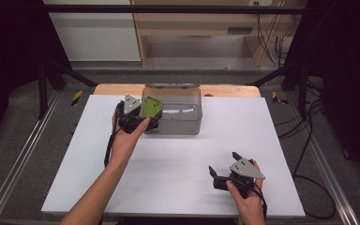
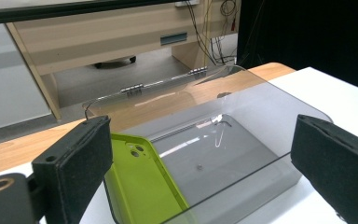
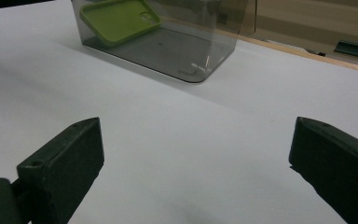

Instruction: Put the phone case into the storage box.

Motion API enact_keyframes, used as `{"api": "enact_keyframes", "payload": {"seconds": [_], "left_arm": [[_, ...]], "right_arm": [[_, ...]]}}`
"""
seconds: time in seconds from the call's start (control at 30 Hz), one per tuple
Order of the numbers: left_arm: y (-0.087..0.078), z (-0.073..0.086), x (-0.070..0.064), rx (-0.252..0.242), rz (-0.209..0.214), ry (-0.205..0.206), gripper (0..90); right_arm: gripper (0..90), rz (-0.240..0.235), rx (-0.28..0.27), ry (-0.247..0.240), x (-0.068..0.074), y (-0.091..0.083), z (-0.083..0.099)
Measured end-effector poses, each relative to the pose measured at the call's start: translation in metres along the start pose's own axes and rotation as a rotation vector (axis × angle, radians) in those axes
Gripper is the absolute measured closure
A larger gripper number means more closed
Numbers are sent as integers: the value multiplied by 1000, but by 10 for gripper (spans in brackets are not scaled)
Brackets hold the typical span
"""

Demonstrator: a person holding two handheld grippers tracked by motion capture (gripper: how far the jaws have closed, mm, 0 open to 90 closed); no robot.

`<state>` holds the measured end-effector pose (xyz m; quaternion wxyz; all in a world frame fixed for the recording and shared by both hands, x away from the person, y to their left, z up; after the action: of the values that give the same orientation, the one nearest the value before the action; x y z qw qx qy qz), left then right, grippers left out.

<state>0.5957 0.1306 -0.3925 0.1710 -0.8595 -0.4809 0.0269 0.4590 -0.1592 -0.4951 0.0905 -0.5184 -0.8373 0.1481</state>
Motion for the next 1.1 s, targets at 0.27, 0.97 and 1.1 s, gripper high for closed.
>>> {"api": "enact_keyframes", "payload": {"seconds": [0.27,0.97,1.1], "left_arm": [[-11,1,-3,-13,20,-2,51],[-18,9,-12,-37,48,0,47],[-19,12,-11,-39,47,-1,47]], "right_arm": [[35,5,-7,9,-3,-1,0],[33,3,-9,18,-8,-3,-1],[32,3,-10,18,-9,-3,-1]]}}
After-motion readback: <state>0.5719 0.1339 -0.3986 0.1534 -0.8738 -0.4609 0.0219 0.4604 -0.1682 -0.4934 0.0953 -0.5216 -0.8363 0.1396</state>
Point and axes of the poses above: each handheld gripper's, and its own axes: y roughly forward along the jaws, z roughly out of its underside, x roughly to its left, the point moved 6 cm from there along y, roughly forward along the jaws, and after that the axes turned 5 degrees about y, right-handed, at the moved point
